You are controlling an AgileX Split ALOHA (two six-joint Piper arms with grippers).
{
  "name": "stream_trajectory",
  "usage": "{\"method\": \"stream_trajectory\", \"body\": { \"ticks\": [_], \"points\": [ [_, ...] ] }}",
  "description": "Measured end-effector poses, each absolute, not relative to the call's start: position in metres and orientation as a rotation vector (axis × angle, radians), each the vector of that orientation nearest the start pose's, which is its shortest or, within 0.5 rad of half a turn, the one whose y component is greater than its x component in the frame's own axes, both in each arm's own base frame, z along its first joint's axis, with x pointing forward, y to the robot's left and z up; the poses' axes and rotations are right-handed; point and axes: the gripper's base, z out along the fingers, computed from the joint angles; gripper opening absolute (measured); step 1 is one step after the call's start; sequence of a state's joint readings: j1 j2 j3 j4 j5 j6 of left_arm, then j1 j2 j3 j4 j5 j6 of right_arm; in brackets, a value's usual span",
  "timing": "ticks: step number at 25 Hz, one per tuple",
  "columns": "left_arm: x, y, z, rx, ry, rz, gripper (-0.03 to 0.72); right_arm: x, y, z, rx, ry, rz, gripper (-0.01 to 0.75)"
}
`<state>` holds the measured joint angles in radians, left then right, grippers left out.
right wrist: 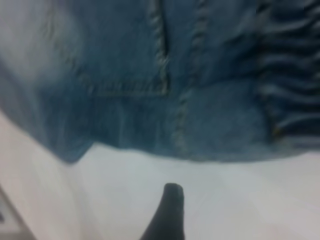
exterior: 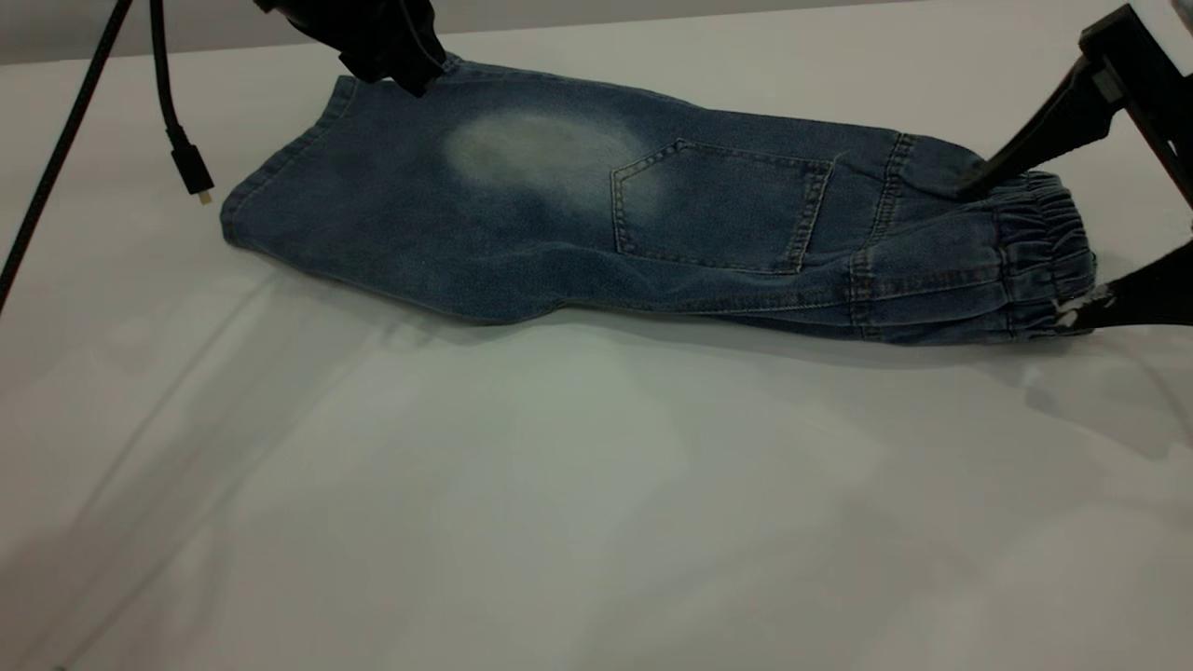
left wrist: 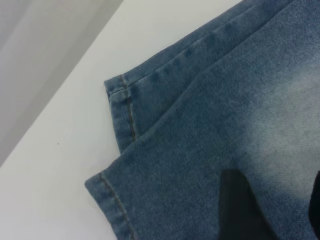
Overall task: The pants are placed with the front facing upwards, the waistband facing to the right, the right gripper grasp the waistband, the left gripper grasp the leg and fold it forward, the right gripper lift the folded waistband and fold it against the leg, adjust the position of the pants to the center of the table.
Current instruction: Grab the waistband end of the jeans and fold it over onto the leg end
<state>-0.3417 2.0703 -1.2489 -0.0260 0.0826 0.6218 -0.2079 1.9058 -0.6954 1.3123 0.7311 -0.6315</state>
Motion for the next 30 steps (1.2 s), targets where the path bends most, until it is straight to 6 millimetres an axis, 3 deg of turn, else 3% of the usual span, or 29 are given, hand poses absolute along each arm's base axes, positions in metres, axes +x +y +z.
{"method": "stream_trajectory", "body": {
  "ticks": [7,15,30],
  "points": [
    [0.408,-0.145,0.135,1.075,2.122,0.119,0.334,0.281,-0.004,0.086,1.038,2.688,1.002,0.673],
    [0.408,-0.145,0.135,1.073,2.121,0.119,0.334,0.296,0.000,0.076,1.093,2.692,1.153,0.659],
    [0.408,-0.145,0.135,1.073,2.120,0.119,0.334,0.304,-0.011,0.071,1.348,2.572,1.005,0.625]
  ]
}}
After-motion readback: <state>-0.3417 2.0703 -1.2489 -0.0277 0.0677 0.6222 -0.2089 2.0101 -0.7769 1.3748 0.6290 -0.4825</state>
